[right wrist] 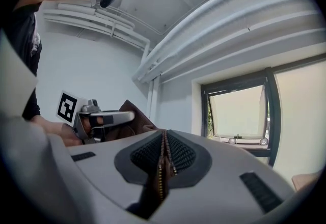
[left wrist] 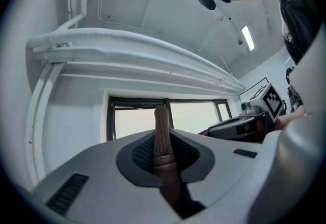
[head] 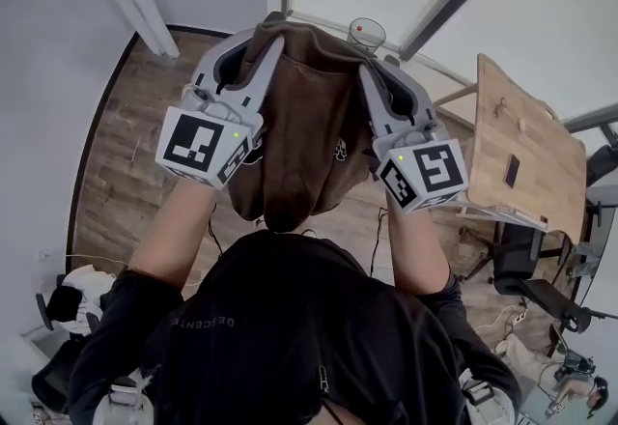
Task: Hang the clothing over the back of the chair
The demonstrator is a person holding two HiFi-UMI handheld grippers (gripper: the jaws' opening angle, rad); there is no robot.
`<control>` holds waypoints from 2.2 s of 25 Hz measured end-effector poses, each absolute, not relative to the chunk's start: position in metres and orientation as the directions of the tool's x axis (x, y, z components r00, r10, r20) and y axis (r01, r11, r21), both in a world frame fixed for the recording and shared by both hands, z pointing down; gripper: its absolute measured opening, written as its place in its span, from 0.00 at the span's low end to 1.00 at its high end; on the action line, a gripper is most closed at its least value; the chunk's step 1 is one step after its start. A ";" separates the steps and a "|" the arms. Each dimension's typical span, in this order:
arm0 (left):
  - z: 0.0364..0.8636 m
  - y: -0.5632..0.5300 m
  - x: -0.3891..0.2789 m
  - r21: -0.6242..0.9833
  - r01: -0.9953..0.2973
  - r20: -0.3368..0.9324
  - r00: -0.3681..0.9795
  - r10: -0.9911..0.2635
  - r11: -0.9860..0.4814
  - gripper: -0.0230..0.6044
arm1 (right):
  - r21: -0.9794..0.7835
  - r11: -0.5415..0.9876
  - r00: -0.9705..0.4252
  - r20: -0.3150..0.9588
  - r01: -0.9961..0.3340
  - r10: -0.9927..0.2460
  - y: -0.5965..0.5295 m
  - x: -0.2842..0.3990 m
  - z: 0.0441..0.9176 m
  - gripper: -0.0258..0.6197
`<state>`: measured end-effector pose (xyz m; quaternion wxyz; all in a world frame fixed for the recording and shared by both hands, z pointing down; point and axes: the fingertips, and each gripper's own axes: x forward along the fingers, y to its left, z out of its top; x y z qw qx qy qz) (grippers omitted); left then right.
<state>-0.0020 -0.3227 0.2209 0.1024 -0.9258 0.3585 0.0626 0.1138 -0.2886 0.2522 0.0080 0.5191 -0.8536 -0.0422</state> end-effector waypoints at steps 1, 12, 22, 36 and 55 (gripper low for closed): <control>0.223 -0.329 -0.001 -0.141 -0.669 -0.185 0.742 -0.644 -0.730 0.11 | 0.079 0.448 -0.451 -0.025 -0.891 -0.892 -0.293 0.115 0.254 0.10; 0.249 -0.376 0.007 -0.102 -0.557 -0.125 0.829 -0.545 -0.824 0.11 | 0.075 0.334 -0.332 0.040 -0.940 -0.943 -0.330 0.121 0.275 0.10; 0.268 -0.405 0.011 -0.060 -0.447 -0.108 0.892 -0.439 -0.893 0.11 | 0.081 0.197 -0.190 0.086 -0.977 -0.978 -0.348 0.125 0.288 0.10; 0.292 -0.423 0.030 -0.059 -0.414 -0.061 0.910 -0.410 -0.908 0.11 | 0.053 0.160 -0.153 0.120 -0.986 -0.981 -0.361 0.145 0.316 0.10; 0.355 -0.456 0.048 -0.032 -0.422 0.026 0.906 -0.423 -0.906 0.12 | -0.003 0.222 -0.219 0.184 -0.975 -0.958 -0.391 0.162 0.372 0.11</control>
